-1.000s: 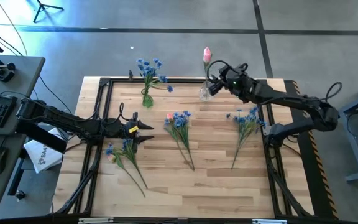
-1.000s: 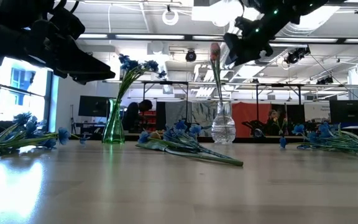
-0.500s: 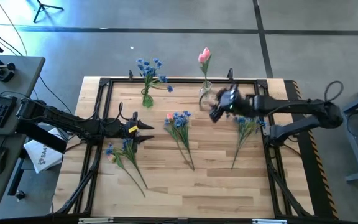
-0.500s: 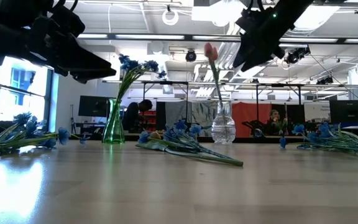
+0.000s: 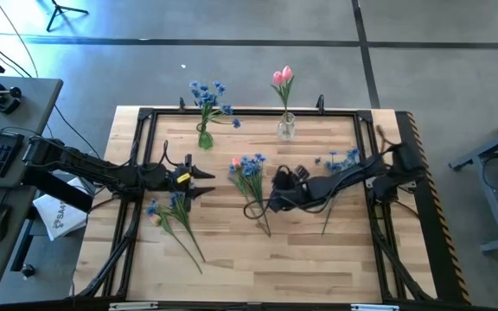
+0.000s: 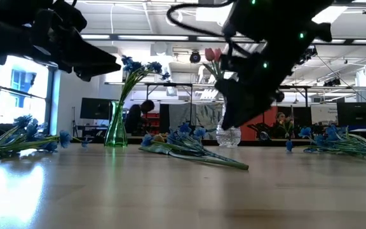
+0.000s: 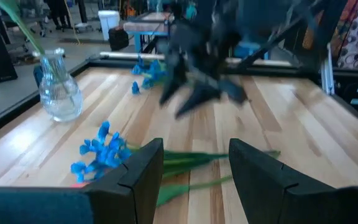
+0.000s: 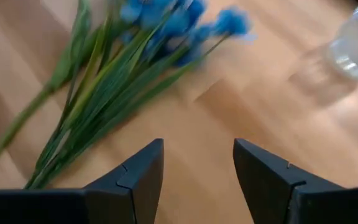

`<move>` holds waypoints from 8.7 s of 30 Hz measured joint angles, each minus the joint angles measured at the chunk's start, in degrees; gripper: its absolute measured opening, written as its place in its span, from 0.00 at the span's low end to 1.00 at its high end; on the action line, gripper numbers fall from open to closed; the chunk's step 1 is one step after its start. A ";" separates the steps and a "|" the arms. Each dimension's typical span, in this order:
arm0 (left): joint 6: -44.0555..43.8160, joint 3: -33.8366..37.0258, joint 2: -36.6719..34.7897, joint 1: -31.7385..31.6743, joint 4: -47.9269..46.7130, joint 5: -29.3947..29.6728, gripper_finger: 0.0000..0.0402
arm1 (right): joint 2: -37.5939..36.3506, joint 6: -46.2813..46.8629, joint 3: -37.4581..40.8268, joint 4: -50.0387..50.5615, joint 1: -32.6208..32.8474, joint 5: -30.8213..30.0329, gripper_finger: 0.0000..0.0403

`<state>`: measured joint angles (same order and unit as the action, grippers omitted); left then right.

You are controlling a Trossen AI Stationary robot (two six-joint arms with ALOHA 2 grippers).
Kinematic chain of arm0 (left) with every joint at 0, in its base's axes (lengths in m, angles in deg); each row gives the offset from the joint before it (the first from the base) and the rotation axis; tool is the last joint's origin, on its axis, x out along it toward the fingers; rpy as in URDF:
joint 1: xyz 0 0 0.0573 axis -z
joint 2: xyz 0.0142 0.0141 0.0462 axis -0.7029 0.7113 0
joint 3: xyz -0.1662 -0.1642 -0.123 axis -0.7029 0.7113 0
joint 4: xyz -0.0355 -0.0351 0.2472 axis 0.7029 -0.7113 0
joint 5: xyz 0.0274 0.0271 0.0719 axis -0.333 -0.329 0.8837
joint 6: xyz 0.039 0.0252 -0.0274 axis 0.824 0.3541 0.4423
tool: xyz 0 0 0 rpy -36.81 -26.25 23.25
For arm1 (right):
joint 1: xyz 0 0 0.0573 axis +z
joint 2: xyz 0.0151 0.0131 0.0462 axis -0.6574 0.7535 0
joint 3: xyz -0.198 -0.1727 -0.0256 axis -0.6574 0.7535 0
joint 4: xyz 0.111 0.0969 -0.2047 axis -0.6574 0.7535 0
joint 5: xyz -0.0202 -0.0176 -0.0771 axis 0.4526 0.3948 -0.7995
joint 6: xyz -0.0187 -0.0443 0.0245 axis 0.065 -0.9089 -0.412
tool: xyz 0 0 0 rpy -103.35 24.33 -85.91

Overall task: Sort flowers into vase by color
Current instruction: Put the middle blue flowers into the green vase, then put the right pink tulip into the transparent vase

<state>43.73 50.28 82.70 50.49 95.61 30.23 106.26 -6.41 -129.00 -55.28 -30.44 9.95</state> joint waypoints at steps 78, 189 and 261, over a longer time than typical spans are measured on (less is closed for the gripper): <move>-9.17 0.03 9.24 14.86 1.27 20.48 0.42 | -13.15 -15.92 33.11 -69.26 2.94 8.62 0.01; 6.14 -12.60 -10.42 -39.69 -23.92 6.47 0.00 | 8.41 -38.55 12.52 -88.19 6.53 15.85 0.38; -18.17 -39.29 -6.21 -1.04 -81.55 9.69 0.42 | 19.88 -12.93 -22.70 -6.32 -4.39 20.22 0.51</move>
<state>25.56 10.99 76.49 49.45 14.07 39.91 126.14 -19.34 -151.71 -61.60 -34.83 30.17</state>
